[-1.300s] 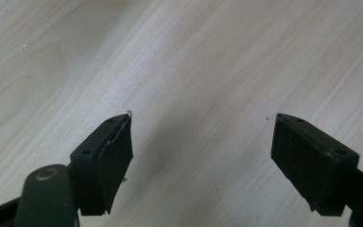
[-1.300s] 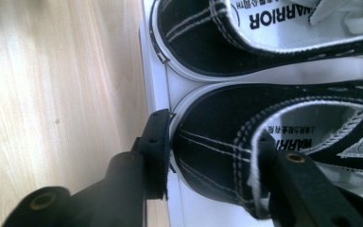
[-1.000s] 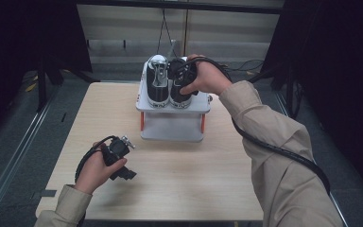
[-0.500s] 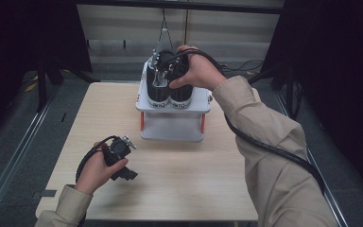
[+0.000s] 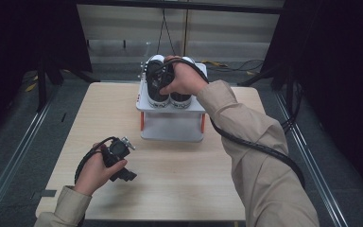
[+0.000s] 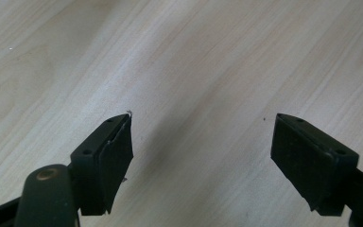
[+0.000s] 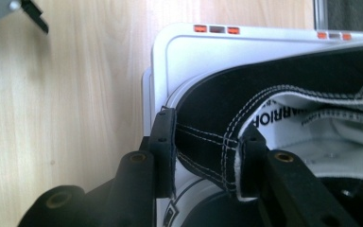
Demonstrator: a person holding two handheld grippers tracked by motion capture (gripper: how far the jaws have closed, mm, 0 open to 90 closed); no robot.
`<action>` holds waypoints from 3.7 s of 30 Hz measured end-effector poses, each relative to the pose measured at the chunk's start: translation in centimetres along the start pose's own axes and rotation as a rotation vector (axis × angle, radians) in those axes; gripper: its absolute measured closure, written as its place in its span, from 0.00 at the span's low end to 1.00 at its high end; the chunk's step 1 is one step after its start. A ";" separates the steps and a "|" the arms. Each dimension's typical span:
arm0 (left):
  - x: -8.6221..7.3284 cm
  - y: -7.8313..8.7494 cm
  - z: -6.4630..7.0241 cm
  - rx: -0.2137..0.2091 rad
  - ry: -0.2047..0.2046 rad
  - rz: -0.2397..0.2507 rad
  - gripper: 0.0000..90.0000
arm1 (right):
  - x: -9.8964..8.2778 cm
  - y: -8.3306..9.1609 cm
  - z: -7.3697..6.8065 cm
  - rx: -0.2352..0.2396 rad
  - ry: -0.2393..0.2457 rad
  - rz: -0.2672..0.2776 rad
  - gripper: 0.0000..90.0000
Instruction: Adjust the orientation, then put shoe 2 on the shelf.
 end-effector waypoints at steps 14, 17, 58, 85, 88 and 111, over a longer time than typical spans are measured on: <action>-0.1 -0.1 -0.1 0.002 -0.002 -0.003 0.24 | -0.2 0.1 -0.1 -0.025 -0.099 0.020 0.76; -0.1 0.0 -0.1 0.007 0.000 -0.001 0.24 | -0.1 0.1 0.0 -0.025 -0.120 0.045 0.75; -0.5 0.1 0.1 0.018 0.013 -0.013 0.24 | -7.5 4.5 -2.2 -0.157 -0.182 0.222 0.43; -1.1 0.2 -0.7 0.018 0.036 -0.012 0.24 | -5.1 3.6 -0.5 -0.084 -0.208 0.146 0.55; -0.9 0.3 -0.7 0.018 0.031 -0.008 0.24 | -6.1 2.5 -0.4 -0.076 -0.176 0.055 0.74; -1.0 0.2 -0.3 0.024 0.019 -0.022 0.24 | -10.1 7.5 -5.7 -0.087 -0.315 0.305 0.24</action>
Point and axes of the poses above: each handheld gripper's, and its own axes: y roughly backward along the jaws, x roughly out of its top, z roughly to its right, the point moved 8 cm from there along -y, roughly forward along the jaws, and after that the axes turned 14 degrees about x, right-handed, at the moved point
